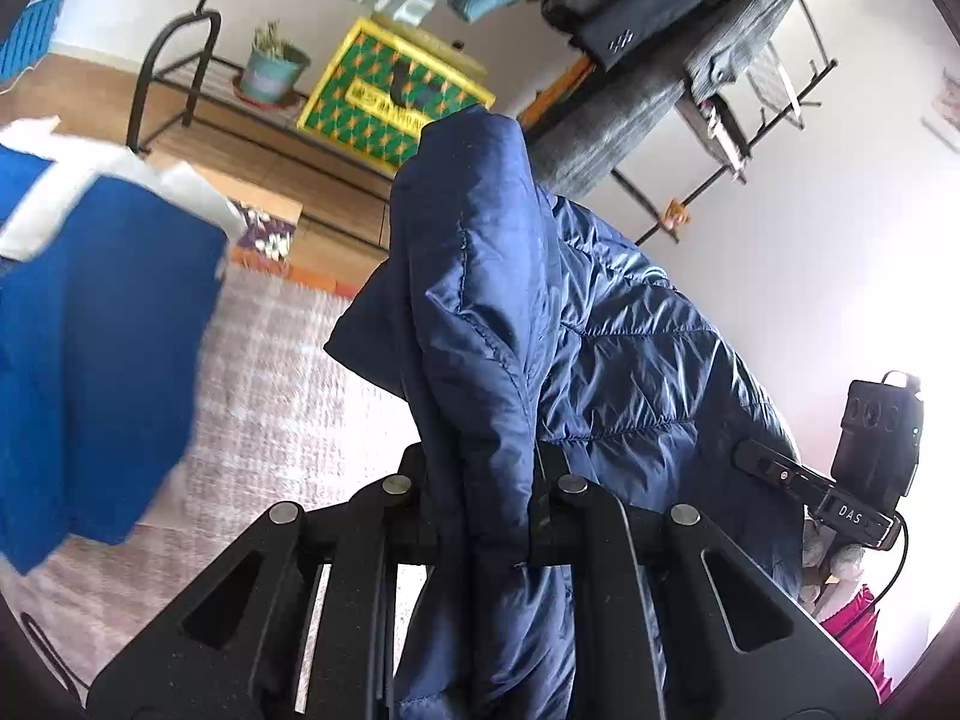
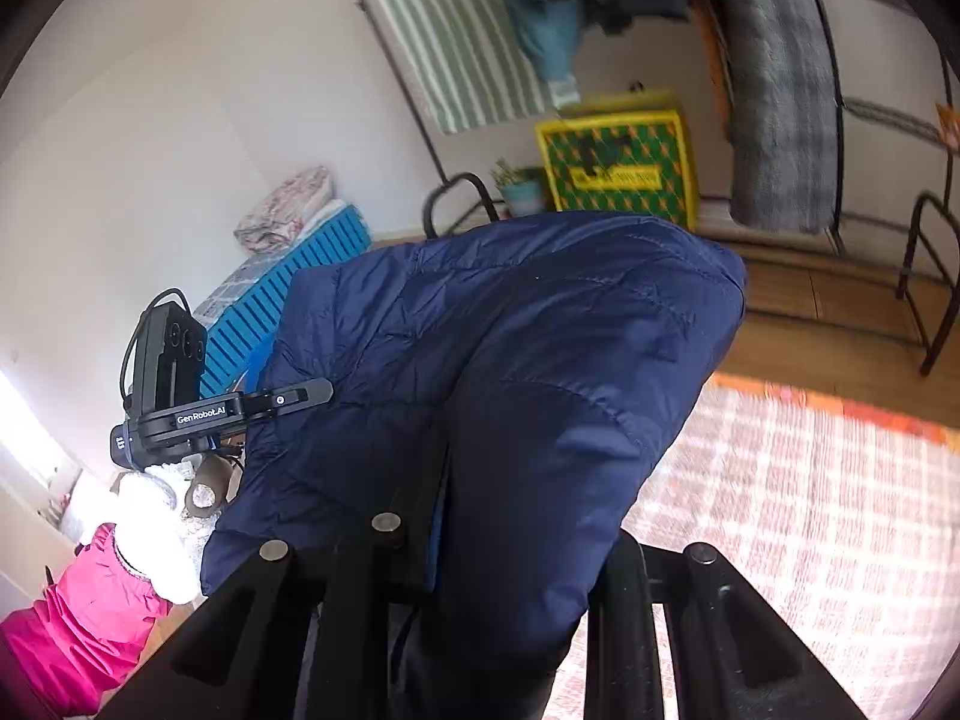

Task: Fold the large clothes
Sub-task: 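Lift the folded jacket with both grippers and carry it toward the blue garment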

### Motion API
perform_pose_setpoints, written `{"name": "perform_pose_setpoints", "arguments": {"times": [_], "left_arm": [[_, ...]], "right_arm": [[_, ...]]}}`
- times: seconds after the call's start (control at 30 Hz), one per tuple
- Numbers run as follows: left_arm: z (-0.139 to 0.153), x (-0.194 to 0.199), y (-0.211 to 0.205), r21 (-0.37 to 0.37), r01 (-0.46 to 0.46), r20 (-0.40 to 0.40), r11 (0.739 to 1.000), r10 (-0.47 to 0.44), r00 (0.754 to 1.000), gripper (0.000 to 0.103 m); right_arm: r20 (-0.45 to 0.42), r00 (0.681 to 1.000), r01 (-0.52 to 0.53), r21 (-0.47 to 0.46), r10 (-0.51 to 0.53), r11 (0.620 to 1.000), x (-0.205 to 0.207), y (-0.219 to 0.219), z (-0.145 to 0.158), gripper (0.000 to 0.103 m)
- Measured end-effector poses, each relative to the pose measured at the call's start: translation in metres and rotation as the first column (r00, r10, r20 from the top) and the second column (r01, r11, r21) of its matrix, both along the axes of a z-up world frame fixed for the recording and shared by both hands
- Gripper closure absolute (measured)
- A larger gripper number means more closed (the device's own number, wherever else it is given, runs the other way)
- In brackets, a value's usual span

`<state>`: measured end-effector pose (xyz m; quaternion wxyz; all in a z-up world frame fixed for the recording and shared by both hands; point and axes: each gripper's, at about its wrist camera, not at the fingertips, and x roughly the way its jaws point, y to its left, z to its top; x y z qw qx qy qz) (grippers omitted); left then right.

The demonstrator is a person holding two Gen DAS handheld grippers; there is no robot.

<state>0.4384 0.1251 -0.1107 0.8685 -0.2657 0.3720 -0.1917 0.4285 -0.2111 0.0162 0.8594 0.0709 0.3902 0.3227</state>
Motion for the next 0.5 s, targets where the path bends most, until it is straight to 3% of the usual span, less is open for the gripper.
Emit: {"name": "perform_pose_setpoints", "arguments": {"times": [0.27,0.5], "left_arm": [[0.048,-0.026,0.063,0.013,-0.064,0.068,0.998,0.063,0.996,0.09],[0.077,-0.041,0.134,0.075,-0.153,0.114,0.985,0.144,0.983,0.09]], "right_arm": [[0.08,0.995,-0.062,0.014,0.061,0.998,-0.009,0.061,0.051,0.081],[0.113,0.986,-0.129,0.045,0.124,0.991,0.004,0.132,0.062,0.081]]}}
